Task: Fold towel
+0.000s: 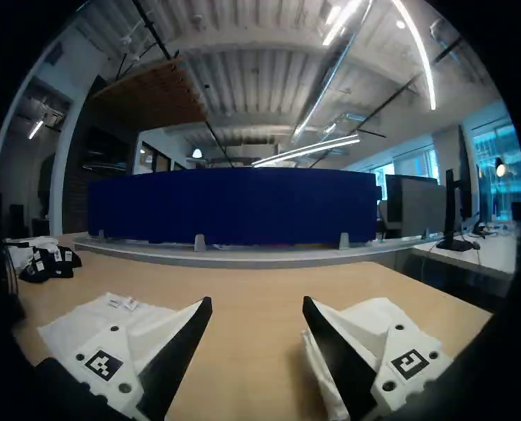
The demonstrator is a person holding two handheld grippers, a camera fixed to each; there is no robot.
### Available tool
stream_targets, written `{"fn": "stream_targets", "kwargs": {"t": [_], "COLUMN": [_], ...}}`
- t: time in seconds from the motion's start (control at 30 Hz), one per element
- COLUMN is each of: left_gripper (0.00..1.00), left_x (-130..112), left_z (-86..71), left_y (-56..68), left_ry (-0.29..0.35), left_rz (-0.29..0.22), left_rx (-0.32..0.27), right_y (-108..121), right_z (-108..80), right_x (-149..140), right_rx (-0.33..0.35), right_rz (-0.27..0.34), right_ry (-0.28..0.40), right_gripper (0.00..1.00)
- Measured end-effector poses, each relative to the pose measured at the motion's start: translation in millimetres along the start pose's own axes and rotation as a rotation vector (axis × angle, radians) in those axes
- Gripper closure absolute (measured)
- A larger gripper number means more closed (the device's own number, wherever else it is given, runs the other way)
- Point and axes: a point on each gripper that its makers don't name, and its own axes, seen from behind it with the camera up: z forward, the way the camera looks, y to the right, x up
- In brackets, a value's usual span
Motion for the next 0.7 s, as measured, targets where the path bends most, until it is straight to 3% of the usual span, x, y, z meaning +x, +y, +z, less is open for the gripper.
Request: {"fn": "stream_targets", "kwargs": {"t": [0.7], "left_gripper": [0.04], "left_x": [-1.1], "left_z": [-1.4], "left_y": [0.1], "left_ry": [0.0], "left_rz": [0.001], "left_rx": [0.0], "right_y": [-0.4], "right_z": [0.6], "right_x": [0.0], "right_rx": [0.004], "right_rz": [0.0], "right_ry": [0.0], "right_gripper": [0.0]}}
